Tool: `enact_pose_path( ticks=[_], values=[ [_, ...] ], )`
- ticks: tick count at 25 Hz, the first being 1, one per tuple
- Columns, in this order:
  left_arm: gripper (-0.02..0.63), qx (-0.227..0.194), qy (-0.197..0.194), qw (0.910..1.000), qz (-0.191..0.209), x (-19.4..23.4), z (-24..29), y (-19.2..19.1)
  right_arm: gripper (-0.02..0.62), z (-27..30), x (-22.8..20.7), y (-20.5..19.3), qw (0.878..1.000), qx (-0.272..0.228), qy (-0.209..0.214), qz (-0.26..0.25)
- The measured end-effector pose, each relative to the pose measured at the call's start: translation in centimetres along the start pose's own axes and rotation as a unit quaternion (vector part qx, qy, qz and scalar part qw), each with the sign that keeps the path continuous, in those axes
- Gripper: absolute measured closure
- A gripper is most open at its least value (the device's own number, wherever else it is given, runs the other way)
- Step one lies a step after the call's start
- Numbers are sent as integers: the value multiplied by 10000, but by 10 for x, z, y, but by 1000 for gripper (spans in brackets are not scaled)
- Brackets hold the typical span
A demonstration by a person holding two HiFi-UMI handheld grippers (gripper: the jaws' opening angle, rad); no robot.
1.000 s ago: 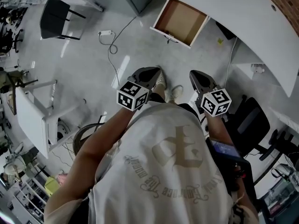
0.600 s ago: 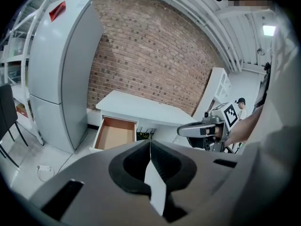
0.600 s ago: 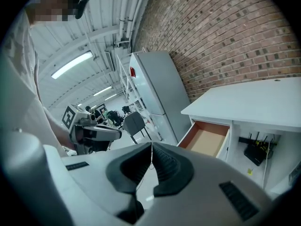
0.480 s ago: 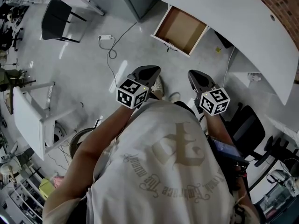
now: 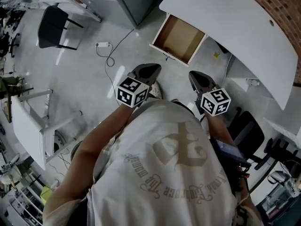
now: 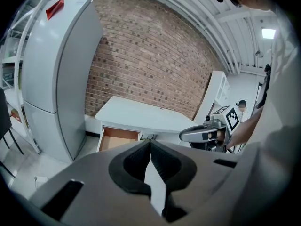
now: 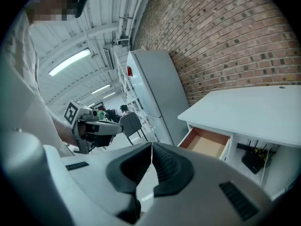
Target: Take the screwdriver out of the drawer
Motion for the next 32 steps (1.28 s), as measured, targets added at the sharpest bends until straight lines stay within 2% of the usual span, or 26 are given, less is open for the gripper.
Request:
enact_pose_path(
  ticks=[13,24,29,32],
  values=[
    [583,-82,-153,9997,152,63,11,31,572,51,-10,32,9995,15,-318,39],
    [583,-226,52,9997,-75,106,-10,25,572,92,-3,49,9988,186,-412,-178],
    [583,-235,146,9995,-139,109,-14,24,572,98,-7,53,9985,329,-402,-177],
    [583,-188,188,9994,-200,107,-16,15,572,103,-6,51,9986,398,-236,-237]
  ],
)
Point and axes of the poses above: the fingertips, and each gripper's own axes: z forward along the fingers, x to its left, y out of its top, the point moved 10 cm from there along -z, backward along the fingers
